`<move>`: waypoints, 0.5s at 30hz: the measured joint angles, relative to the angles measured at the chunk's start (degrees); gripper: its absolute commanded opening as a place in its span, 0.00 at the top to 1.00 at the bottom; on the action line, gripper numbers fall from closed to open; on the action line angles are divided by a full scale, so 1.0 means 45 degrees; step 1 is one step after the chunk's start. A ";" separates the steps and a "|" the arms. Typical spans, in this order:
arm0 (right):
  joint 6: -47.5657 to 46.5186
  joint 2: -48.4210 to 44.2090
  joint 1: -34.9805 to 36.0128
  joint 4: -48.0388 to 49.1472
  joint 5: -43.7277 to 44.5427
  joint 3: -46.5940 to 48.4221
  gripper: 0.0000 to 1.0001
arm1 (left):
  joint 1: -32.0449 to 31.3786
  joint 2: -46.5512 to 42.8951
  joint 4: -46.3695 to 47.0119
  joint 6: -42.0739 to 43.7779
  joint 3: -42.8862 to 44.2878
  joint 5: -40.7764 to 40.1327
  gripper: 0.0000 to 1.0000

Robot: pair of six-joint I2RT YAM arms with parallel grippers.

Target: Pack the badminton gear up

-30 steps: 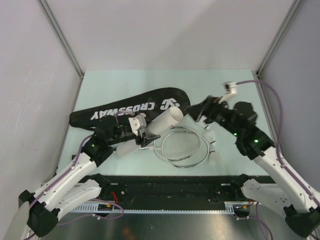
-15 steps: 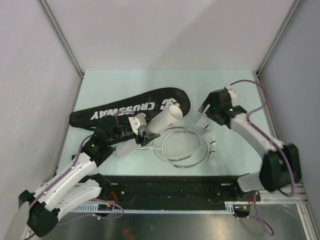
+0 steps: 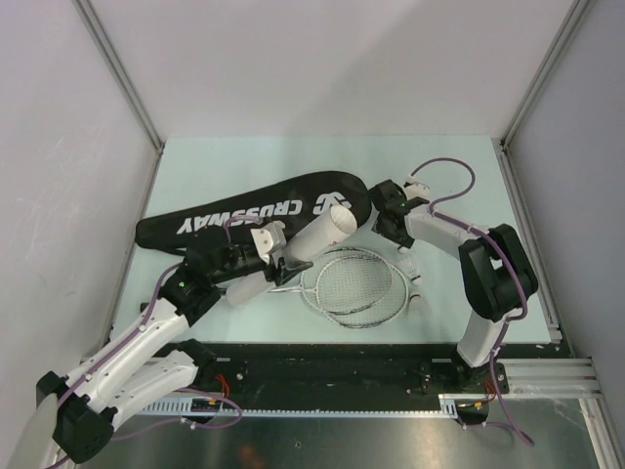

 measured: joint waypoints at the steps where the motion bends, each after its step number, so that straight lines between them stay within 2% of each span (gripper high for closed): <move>1: -0.0005 0.0151 0.0029 0.0000 0.0107 0.0063 0.34 | 0.0000 0.0000 0.0000 0.0000 0.0000 0.0019 1.00; 9: -0.0155 0.0597 0.0058 -0.0034 0.0806 0.0505 0.30 | 0.0000 0.0000 0.0000 -0.0005 0.0000 0.0092 1.00; 13: -0.0364 0.0821 0.0058 -0.0180 0.1185 0.0889 0.34 | 0.0000 0.0000 -0.0005 -0.0005 0.0000 0.0102 1.00; 15: -0.0529 0.0928 0.0058 -0.0214 0.1302 0.0971 0.40 | 0.0000 0.0000 0.0000 -0.0005 0.0000 0.0117 1.00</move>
